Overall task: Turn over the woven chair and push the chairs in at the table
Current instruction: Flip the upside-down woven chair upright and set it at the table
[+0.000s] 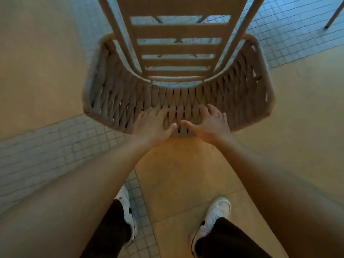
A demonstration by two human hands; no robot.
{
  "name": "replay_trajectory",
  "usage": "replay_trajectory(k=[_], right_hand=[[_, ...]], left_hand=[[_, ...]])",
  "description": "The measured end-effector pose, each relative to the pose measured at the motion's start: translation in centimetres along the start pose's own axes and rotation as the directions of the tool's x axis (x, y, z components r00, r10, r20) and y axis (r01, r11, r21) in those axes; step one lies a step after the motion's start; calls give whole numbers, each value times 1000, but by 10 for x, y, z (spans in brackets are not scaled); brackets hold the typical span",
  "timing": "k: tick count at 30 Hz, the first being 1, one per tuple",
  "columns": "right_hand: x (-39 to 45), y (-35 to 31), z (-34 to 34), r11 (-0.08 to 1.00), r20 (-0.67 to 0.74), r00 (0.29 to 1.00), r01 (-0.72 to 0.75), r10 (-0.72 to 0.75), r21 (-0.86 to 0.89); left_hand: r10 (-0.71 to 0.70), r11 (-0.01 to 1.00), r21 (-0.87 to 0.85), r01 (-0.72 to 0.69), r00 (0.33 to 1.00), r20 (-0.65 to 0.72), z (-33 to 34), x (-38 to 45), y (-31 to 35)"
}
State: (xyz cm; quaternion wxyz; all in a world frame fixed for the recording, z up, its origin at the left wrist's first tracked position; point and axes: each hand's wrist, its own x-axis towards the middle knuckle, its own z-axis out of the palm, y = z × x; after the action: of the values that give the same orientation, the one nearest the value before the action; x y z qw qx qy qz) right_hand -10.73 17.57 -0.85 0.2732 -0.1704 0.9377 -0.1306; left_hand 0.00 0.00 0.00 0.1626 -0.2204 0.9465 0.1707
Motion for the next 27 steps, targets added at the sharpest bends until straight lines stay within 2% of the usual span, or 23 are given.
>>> replay_trajectory(k=[2,5,8,11,13,15,18,23,25,27], right_hand=[[9,5,28,1000,34,999,5,-5,-23],[15,18,75,997,97,993,-65,60,52],[25,32,118,967,83,988,-143,128,209],[37,45,160,874,83,980,-198,180,444],[49,57,190,803,139,961,-276,239,529],[59,64,210,725,212,925,-380,316,575],[73,75,240,538,284,866,-483,413,691],[97,80,274,255,267,868,-394,419,883],[107,79,284,149,256,862,-351,438,925],[117,76,289,59,231,853,-291,469,955]], left_hand=[[-31,999,-27,31,999,11,21,4,-7],[-104,991,-83,106,994,37,59,6,-18],[-199,974,-98,206,977,78,99,16,-26],[-283,935,-173,309,946,160,143,23,-35],[-360,872,-264,412,906,223,176,29,-41],[-424,744,-427,514,857,293,195,37,-45],[-517,501,-640,582,795,318,224,61,-46],[-641,-2,-798,602,612,463,264,104,-48],[-646,-140,-812,567,568,509,275,118,-53],[-649,-289,-834,470,544,532,282,126,-56]])
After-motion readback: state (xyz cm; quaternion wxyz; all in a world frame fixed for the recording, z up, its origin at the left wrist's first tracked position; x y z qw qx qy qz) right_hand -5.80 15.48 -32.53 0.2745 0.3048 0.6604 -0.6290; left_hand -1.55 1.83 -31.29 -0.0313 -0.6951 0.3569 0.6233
